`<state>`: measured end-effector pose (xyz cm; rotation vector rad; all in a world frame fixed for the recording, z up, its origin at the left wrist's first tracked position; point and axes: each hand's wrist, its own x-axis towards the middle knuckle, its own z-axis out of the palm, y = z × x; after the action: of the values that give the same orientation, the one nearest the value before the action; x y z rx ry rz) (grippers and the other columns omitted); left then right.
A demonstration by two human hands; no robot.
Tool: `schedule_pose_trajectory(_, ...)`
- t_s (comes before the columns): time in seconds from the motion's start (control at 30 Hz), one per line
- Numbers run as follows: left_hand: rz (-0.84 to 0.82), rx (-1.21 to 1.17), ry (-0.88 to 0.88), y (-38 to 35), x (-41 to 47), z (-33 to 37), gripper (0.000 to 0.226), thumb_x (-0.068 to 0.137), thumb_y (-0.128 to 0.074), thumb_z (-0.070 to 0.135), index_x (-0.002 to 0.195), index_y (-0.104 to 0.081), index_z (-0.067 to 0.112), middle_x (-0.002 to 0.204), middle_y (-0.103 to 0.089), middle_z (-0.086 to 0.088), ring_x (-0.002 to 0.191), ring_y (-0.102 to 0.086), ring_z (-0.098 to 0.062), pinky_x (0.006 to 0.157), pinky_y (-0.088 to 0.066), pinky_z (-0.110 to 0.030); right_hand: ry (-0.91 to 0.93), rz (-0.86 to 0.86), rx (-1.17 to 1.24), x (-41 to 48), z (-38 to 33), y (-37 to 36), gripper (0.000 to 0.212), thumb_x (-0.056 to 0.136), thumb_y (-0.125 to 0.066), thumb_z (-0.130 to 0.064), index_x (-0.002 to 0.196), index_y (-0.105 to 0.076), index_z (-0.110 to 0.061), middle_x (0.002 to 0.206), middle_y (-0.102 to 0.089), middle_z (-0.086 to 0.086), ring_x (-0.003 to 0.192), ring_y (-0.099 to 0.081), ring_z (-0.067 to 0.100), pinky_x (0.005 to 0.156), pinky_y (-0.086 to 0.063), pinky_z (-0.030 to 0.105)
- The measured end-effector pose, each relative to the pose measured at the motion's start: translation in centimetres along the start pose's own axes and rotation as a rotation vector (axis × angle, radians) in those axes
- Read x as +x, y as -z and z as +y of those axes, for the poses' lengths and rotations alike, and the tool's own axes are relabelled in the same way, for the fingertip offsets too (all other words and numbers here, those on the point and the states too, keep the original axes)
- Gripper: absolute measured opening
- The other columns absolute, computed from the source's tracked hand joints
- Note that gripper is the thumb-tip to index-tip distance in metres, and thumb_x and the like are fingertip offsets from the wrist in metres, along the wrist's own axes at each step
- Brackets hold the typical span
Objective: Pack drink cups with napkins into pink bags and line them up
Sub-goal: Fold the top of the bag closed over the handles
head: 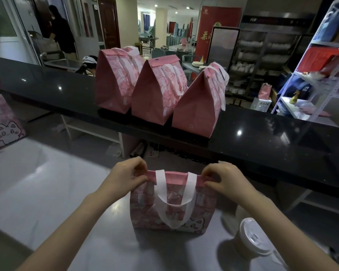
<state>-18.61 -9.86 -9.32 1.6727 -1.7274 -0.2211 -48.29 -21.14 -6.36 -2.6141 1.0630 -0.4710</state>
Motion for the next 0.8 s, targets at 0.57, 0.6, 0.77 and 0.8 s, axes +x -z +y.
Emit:
schedule_pose_trajectory(0.57, -0.086, -0.008, 0.057, -0.4, 2.2, 1.4, 0.029, 0.092, -0.055, 0.030, 0.119, -0.064, 0.033, 0.113, -0.060, 0.020, 0.101, -0.056, 0.004, 0.086, -0.048, -0.020, -0.185, -0.142, 0.384, 3.0, -0.6, 0.4, 0.036, 0.087, -0.060, -0.005, 0.114, -0.067, -0.028, 0.105, -0.066, -0.018, 0.097, -0.062, -0.007, 0.086, -0.050, 0.012)
schedule_pose_trajectory(0.6, -0.097, 0.077, 0.017, -0.7, 2.6, 1.9, 0.031, 0.093, -0.053, 0.039, 0.122, -0.062, 0.033, 0.116, -0.059, 0.021, 0.105, -0.054, 0.003, 0.088, -0.047, -0.023, -0.168, -0.134, 0.367, 3.3, -1.2, 0.3, 0.034, 0.089, -0.057, -0.008, 0.115, -0.067, -0.028, 0.107, -0.065, -0.019, 0.099, -0.060, -0.007, 0.087, -0.047, 0.011)
schedule_pose_trajectory(0.77, -0.153, 0.332, -0.163, -4.0, 3.0, 3.9, 0.030, 0.089, -0.059, 0.045, 0.116, -0.065, 0.033, 0.108, -0.063, 0.014, 0.103, -0.056, -0.009, 0.073, -0.040, -0.022, -0.025, -0.212, -0.038, 3.9, -4.3, -2.6, 0.027, 0.088, -0.064, -0.040, 0.115, -0.066, -0.033, 0.109, -0.070, -0.010, 0.098, -0.063, 0.010, 0.085, -0.053, 0.032)
schedule_pose_trajectory(0.8, -0.138, 0.338, -0.164, -4.5, 3.0, 4.0, 0.025, 0.089, -0.059, 0.040, 0.112, -0.067, 0.032, 0.105, -0.064, 0.012, 0.101, -0.056, -0.011, 0.071, -0.037, -0.023, -0.020, -0.177, -0.104, 3.9, -4.4, -3.0, 0.025, 0.088, -0.064, -0.039, 0.112, -0.067, -0.034, 0.107, -0.070, -0.009, 0.098, -0.063, 0.014, 0.084, -0.053, 0.037)
